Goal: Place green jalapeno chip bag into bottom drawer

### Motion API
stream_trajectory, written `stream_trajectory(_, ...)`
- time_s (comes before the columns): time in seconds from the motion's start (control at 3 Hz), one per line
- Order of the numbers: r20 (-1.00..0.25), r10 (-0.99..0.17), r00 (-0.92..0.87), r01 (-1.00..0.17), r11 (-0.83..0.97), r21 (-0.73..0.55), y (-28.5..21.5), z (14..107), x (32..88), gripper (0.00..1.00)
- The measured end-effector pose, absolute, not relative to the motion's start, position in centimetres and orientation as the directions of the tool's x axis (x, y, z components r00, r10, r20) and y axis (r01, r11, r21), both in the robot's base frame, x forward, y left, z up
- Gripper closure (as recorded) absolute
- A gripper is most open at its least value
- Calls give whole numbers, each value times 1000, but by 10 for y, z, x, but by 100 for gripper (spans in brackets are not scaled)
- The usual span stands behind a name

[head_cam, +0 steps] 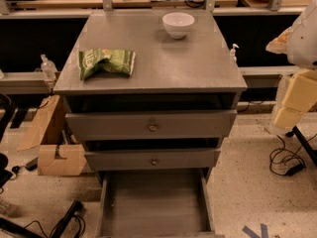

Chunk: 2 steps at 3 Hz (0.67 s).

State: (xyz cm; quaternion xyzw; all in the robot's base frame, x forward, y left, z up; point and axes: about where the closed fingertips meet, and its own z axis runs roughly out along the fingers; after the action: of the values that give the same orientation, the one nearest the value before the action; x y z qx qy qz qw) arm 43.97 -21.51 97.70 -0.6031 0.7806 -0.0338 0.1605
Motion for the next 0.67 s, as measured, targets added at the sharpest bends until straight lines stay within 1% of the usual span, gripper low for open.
stream_trajectory(0.33, -222, -950, -219, -931, 272, -245, -209, 979, 446, 0)
stream_trajectory(0.67, -286, -946, -155, -949, 223, -222, -177, 983, 477, 0)
